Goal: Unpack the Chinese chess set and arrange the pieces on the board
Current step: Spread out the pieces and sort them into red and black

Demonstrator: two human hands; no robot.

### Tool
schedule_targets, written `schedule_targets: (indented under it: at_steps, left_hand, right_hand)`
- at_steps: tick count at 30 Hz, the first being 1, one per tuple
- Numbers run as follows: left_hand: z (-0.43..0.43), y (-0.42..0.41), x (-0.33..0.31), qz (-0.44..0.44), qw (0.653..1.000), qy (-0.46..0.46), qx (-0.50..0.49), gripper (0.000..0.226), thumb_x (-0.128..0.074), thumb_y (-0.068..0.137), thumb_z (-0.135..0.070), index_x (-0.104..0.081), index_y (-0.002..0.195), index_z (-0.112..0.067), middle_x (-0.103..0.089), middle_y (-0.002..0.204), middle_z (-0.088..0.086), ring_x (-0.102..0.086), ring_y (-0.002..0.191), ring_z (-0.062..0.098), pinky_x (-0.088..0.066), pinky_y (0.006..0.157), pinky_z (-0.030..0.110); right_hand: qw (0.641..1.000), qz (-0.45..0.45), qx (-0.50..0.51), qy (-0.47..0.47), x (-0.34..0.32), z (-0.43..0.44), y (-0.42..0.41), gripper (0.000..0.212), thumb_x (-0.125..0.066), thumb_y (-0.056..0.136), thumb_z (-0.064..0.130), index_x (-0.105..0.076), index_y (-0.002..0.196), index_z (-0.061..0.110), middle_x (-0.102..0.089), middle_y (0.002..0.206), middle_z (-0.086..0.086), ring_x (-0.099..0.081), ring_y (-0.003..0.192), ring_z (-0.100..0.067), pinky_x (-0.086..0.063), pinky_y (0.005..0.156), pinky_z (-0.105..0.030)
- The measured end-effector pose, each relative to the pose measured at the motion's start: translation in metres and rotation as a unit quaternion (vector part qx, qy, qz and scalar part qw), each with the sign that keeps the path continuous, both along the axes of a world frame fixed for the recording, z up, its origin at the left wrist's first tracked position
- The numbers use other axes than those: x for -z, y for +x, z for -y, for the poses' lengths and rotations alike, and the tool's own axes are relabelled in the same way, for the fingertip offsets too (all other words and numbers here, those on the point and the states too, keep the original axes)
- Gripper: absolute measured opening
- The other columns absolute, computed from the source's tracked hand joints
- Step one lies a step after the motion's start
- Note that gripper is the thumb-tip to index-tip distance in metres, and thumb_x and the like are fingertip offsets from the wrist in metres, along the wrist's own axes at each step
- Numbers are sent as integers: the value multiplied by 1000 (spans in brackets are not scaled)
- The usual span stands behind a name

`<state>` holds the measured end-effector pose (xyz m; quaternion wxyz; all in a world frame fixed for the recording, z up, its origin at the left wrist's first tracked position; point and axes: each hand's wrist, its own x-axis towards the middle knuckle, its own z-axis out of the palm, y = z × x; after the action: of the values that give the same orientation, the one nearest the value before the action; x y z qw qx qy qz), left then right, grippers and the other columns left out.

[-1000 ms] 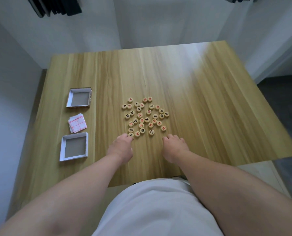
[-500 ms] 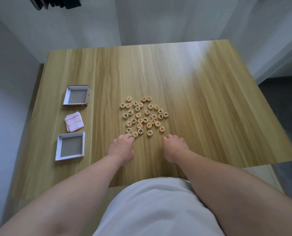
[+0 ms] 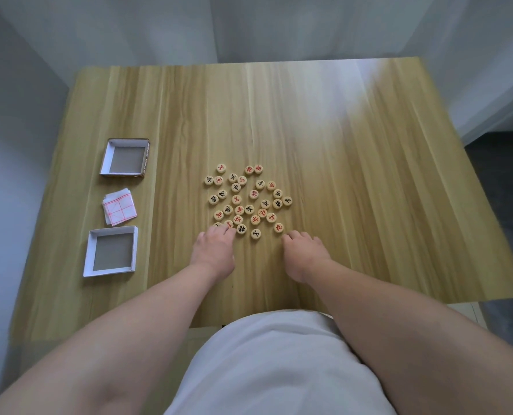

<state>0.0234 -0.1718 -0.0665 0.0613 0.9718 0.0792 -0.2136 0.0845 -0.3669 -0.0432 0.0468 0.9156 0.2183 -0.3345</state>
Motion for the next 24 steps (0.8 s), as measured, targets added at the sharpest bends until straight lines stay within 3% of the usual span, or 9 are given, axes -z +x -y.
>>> schedule_targets:
  at_steps: [10, 17, 24]
  left_hand:
    - [6, 17, 2, -7, 1000, -12, -25, 66, -52, 87, -20, -33, 151, -23, -31, 158, -2, -28, 143, 20, -29, 114, 40]
    - [12, 20, 3, 2, 1000, 6, -28, 65, -53, 86, -20, -36, 148, -22, -34, 154, 0, -28, 142, 21, -28, 113, 40]
    - [19, 26, 8, -17, 1000, -1, 3, 68, -46, 91, -18, -24, 155, -15, -20, 163, 0, -12, 151, 15, -18, 121, 37]
  right_hand:
    - [998, 1, -52, 41, 1, 3, 15, 74, -44, 91, 5, -20, 159, 16, -29, 160, -4, -33, 143, -27, -32, 114, -43]
    - [993, 18, -107, 43, 2, 1, 24, 71, -50, 92, 12, -23, 158, 15, -23, 162, -3, -30, 144, -26, -32, 112, -42]
    - [987, 0, -153, 44, 5, 0, 28, 77, -49, 93, 13, -12, 161, 13, -5, 169, -2, -20, 150, -23, -27, 116, -42]
